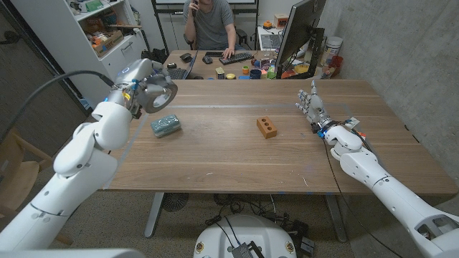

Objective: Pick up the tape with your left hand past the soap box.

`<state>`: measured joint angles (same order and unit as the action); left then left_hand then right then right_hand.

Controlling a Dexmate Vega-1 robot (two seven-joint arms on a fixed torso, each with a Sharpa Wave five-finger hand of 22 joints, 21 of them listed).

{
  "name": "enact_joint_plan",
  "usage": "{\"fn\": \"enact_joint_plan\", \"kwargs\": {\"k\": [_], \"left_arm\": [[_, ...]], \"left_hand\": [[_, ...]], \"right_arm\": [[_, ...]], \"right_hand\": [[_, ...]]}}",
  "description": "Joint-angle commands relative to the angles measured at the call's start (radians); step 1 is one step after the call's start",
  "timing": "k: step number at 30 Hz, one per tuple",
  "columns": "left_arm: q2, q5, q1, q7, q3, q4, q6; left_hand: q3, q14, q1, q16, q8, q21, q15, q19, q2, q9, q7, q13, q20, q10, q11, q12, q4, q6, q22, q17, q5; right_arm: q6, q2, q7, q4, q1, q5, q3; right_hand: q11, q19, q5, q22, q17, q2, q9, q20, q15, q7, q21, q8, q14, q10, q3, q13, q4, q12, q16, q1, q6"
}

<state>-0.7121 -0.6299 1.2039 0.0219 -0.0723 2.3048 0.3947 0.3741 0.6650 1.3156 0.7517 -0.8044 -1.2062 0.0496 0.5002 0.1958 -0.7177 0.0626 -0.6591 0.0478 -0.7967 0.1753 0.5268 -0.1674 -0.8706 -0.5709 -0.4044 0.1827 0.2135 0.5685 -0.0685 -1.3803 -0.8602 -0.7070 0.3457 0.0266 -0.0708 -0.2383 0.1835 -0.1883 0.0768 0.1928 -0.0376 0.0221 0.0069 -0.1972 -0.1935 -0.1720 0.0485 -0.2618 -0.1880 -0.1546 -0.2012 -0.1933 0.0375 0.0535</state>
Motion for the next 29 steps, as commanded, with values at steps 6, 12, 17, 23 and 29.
{"fn": "enact_joint_plan", "kwargs": {"k": [6,12,17,23,29], "left_arm": [[-0.028,0.017,-0.462,0.024,0.138,-0.133,-0.058],[-0.029,0.017,-0.472,0.034,0.176,-0.141,-0.075],[-0.039,0.027,-0.471,0.009,0.186,-0.147,-0.062],[-0.045,0.03,-0.454,0.012,0.182,-0.142,-0.052],[-0.032,0.042,-0.422,0.098,0.168,-0.168,-0.12]], "left_hand": [[-0.007,0.13,0.331,0.006,-0.006,-0.017,-0.258,0.011,-0.33,0.005,0.004,-0.001,0.099,-0.039,0.027,-0.005,0.003,-0.01,0.012,-0.226,0.01],[-0.008,0.135,0.328,0.004,-0.004,-0.021,-0.258,0.01,-0.33,0.012,0.005,0.005,0.099,-0.049,0.028,-0.009,0.003,-0.014,0.023,-0.221,0.01],[-0.009,0.14,0.327,0.003,-0.005,-0.023,-0.258,0.008,-0.329,0.013,0.006,0.002,0.098,-0.052,0.027,-0.009,0.002,-0.015,0.032,-0.217,0.011],[-0.01,0.146,0.327,0.002,-0.006,-0.026,-0.257,0.005,-0.329,0.016,0.007,0.001,0.098,-0.054,0.027,-0.014,0.001,-0.018,0.047,-0.212,0.013],[-0.011,0.15,0.327,0.0,-0.004,-0.032,-0.259,0.003,-0.328,0.029,0.004,0.001,0.095,-0.062,0.027,-0.017,0.0,-0.03,0.061,-0.207,0.014]], "right_arm": [[0.011,0.005,-0.007,0.003,0.015,0.01,-0.002],[0.017,0.006,-0.006,0.004,0.014,0.01,-0.006],[0.016,0.011,-0.001,0.001,0.01,0.011,-0.009],[0.009,0.013,-0.011,0.004,0.015,0.011,-0.004],[0.016,0.014,-0.015,0.007,0.027,0.029,0.005]], "right_hand": [[-0.003,0.001,-0.009,0.005,-0.003,0.02,0.004,0.003,0.01,-0.003,-0.009,-0.009,-0.021,0.003,-0.006,-0.004,0.002,-0.006,-0.006,0.001,-0.002],[-0.003,-0.001,-0.009,0.005,-0.003,0.021,0.004,0.003,0.009,-0.003,-0.009,-0.009,-0.026,0.004,-0.006,-0.004,0.002,-0.005,-0.004,0.002,-0.002],[-0.001,-0.001,-0.009,0.004,-0.003,0.02,0.004,0.003,0.009,-0.001,-0.008,-0.008,-0.027,0.006,-0.007,-0.004,0.002,-0.005,-0.003,0.002,-0.001],[0.004,-0.002,-0.009,0.004,-0.002,0.02,0.004,0.003,0.008,-0.001,-0.008,-0.008,-0.029,0.006,-0.007,-0.004,0.002,-0.004,-0.002,0.001,-0.001],[0.008,-0.015,-0.009,0.005,-0.002,0.021,0.004,0.001,0.002,0.0,-0.004,-0.005,-0.043,0.023,-0.008,-0.003,0.002,0.001,0.002,0.001,0.008]]}}
